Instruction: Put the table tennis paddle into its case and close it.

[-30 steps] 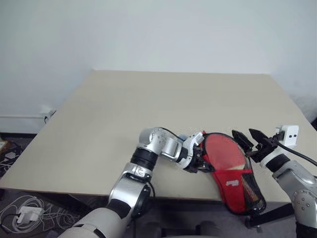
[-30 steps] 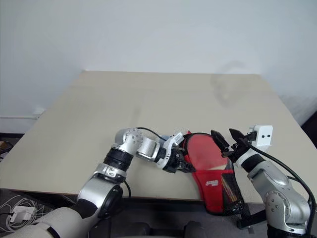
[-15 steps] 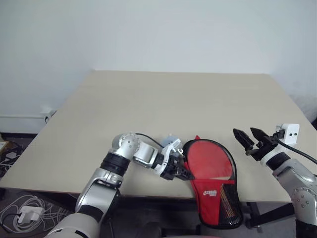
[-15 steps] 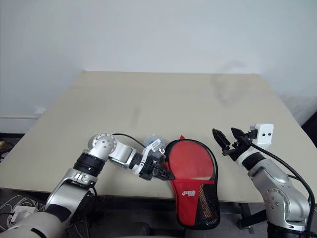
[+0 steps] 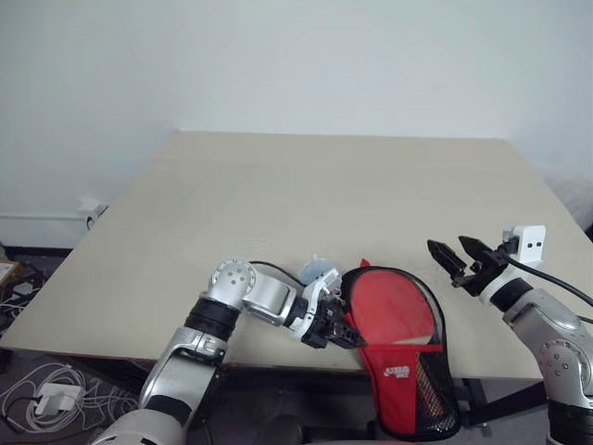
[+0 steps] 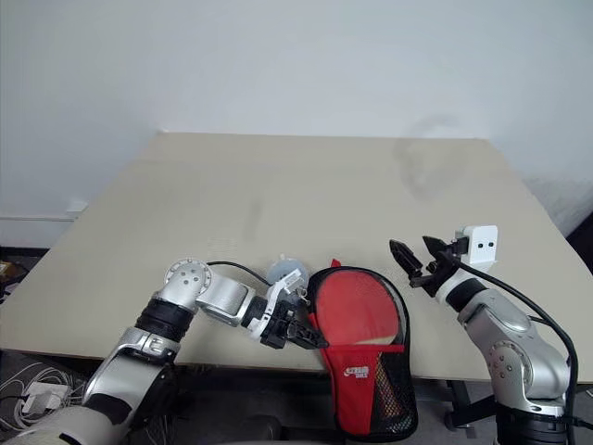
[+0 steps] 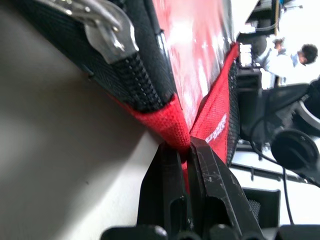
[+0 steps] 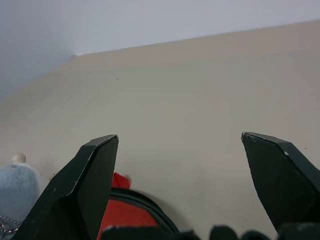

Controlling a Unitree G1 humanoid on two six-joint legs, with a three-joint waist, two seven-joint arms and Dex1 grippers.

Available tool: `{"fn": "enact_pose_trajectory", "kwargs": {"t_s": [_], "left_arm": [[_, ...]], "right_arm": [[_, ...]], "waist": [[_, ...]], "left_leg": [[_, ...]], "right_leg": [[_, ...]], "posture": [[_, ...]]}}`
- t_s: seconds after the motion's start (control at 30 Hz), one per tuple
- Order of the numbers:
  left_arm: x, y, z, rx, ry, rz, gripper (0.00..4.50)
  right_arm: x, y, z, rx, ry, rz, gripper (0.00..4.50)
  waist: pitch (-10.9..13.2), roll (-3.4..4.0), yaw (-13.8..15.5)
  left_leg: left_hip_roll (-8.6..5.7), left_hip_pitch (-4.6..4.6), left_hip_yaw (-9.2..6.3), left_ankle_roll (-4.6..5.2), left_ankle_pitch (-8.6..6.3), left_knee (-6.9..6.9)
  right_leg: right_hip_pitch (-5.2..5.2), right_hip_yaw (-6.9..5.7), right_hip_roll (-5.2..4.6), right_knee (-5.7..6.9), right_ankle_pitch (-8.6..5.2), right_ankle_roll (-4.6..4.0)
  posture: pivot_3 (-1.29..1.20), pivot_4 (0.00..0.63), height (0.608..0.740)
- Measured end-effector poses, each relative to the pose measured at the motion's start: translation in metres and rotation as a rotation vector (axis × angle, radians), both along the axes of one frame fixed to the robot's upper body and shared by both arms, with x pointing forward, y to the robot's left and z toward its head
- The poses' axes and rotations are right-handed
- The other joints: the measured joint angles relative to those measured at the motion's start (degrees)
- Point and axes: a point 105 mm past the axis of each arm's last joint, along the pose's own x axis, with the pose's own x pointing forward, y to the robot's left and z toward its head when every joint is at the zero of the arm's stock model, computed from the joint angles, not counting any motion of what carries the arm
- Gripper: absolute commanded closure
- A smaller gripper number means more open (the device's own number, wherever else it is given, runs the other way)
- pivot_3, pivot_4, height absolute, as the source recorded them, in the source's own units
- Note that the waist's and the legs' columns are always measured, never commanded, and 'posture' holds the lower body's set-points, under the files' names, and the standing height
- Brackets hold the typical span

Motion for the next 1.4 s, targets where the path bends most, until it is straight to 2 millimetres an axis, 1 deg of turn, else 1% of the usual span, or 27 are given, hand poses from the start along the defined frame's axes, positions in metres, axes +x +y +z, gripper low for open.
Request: {"fn": "enact_pose_trajectory", "kwargs": {"t_s": [0.2, 0.3, 0.4, 0.5, 0.6, 0.63, 0.7, 0.8, 0.9, 0.97, 1.1, 1.2, 1.23, 1.33, 1.4], "left_arm": [[0.004, 0.004, 0.002, 0.005, -0.028, 0.038, 1.82], [0.007, 0.009, 0.005, 0.01, -0.047, 0.038, 1.82], [0.014, 0.029, 0.014, 0.035, -0.12, 0.053, 1.82], [0.015, 0.042, 0.038, 0.023, -0.284, 0.01, 1.82], [0.017, 0.047, 0.066, -0.06, -0.46, -0.014, 1.82], [0.018, 0.048, 0.07, -0.075, -0.49, -0.016, 1.82], [0.029, 0.052, 0.083, -0.113, -0.605, 0.002, 1.82], [0.048, 0.057, 0.091, -0.098, -0.747, 0.005, 1.82], [0.065, 0.062, 0.09, -0.071, -0.814, 0.023, 1.82], [0.073, 0.065, 0.086, -0.04, -0.852, 0.018, 1.82], [0.083, 0.068, 0.074, 0.005, -0.904, -0.011, 1.82], [0.092, 0.067, 0.065, 0.03, -0.896, -0.015, 1.82], [0.095, 0.067, 0.061, 0.04, -0.891, -0.017, 1.82], [0.099, 0.062, 0.055, 0.041, -0.899, -0.039, 1.22], [0.099, 0.059, 0.051, 0.028, -0.893, -0.057, 0.61]], "right_arm": [[0.001, 0.002, -0.008, -0.01, 0.029, 0.014, 0.21], [-0.001, 0.01, -0.012, -0.009, 0.042, 0.058, 0.21], [-0.005, 0.018, -0.02, -0.017, 0.072, 0.111, 0.21], [-0.012, 0.033, -0.024, -0.014, 0.083, 0.189, 0.21], [-0.016, 0.049, -0.028, -0.022, 0.095, 0.258, 0.21], [-0.017, 0.051, -0.03, -0.026, 0.099, 0.267, 0.21], [-0.018, 0.063, -0.036, -0.045, 0.112, 0.3, 0.21], [-0.017, 0.076, -0.041, -0.054, 0.121, 0.338, 0.21], [-0.019, 0.083, -0.045, -0.079, 0.125, 0.37, 0.21], [-0.02, 0.084, -0.051, -0.098, 0.144, 0.38, 0.21], [-0.025, 0.089, -0.063, -0.135, 0.171, 0.415, 0.21], [-0.029, 0.093, -0.074, -0.164, 0.193, 0.443, 0.21], [-0.029, 0.095, -0.074, -0.169, 0.187, 0.451, 0.21], [-0.028, 0.097, -0.075, -0.179, 0.175, 0.451, 0.21], [-0.027, 0.098, -0.076, -0.178, 0.17, 0.449, 0.21]], "waist": [[0.0, 0.0, 0.0], [0.0, 0.0, -0.1], [0.0, 0.01, -0.6], [0.0, 0.02, -0.6], [0.0, 0.03, -0.5], [0.0, 0.03, -0.4], [0.0, 0.04, -0.4], [0.0, 0.04, -0.3], [0.1, -0.01, -0.4], [0.1, -0.04, -0.4], [0.1, -0.05, -0.4], [0.1, -0.1, -0.4], [0.1, -0.12, -0.4], [0.1, -0.19, -0.4], [0.1, -0.19, -0.5]], "left_leg": [[0.01, 0.0, 0.01, -0.02, 0.01, 0.0], [0.05, 0.0, 0.02, -0.06, 0.03, -0.01], [0.07, -0.03, 0.08, -0.1, 0.05, -0.07], [0.07, -0.13, 0.09, -0.11, 0.06, -0.08], [0.05, -0.11, 0.11, -0.11, 0.06, -0.07], [0.05, -0.1, 0.12, -0.11, 0.06, -0.07], [0.07, -0.1, 0.11, -0.15, 0.08, -0.07], [0.06, -0.1, 0.11, -0.15, 0.09, -0.07], [0.06, -0.11, 0.1, -0.14, 0.09, -0.07], [0.07, -0.12, 0.09, -0.14, 0.09, -0.08], [0.09, -0.13, 0.1, -0.13, 0.1, -0.08], [0.09, -0.13, 0.08, -0.11, 0.1, -0.04], [0.08, -0.13, 0.06, -0.09, 0.11, -0.03], [0.09, -0.12, 0.05, -0.08, 0.11, -0.02], [0.11, -0.12, 0.05, -0.08, 0.11, -0.02]], "right_leg": [[-0.01, 0.0, 0.03, 0.01, 0.0, 0.0], [-0.04, 0.01, 0.08, 0.02, 0.01, -0.03], [-0.18, 0.08, 0.11, 0.08, 0.02, -0.05], [-0.27, 0.07, 0.1, 0.05, 0.01, -0.05], [-0.23, 0.04, 0.09, 0.03, 0.02, -0.06], [-0.22, 0.04, 0.09, 0.03, 0.02, -0.06], [-0.21, 0.01, 0.13, 0.03, 0.02, -0.06], [-0.19, -0.01, 0.13, -0.02, 0.03, -0.07], [-0.18, -0.01, 0.14, -0.05, 0.03, -0.07], [-0.19, -0.01, 0.15, -0.05, 0.03, -0.07], [-0.2, -0.01, 0.17, -0.02, 0.03, -0.06], [-0.16, -0.03, 0.17, -0.02, 0.03, -0.06], [-0.12, -0.05, 0.17, -0.02, 0.03, -0.06], [-0.1, -0.05, 0.17, -0.02, 0.04, -0.05], [-0.12, -0.05, 0.18, 0.0, 0.04, -0.05]], "posture": [[0.0, 0.0, 0.716], [0.0, 0.0, 0.716], [0.0, 0.0, 0.716], [0.0, 0.0, 0.716], [0.0, 0.0, 0.716], [0.0, 0.0, 0.716], [0.0, 0.0, 0.716], [0.0, 0.0, 0.716], [0.0, 0.0, 0.716], [0.0, 0.0, 0.716], [0.0, 0.0, 0.716], [0.0, 0.0, 0.716], [0.0, 0.0, 0.716], [0.0, 0.0, 0.716], [0.0, 0.0, 0.716]]}}
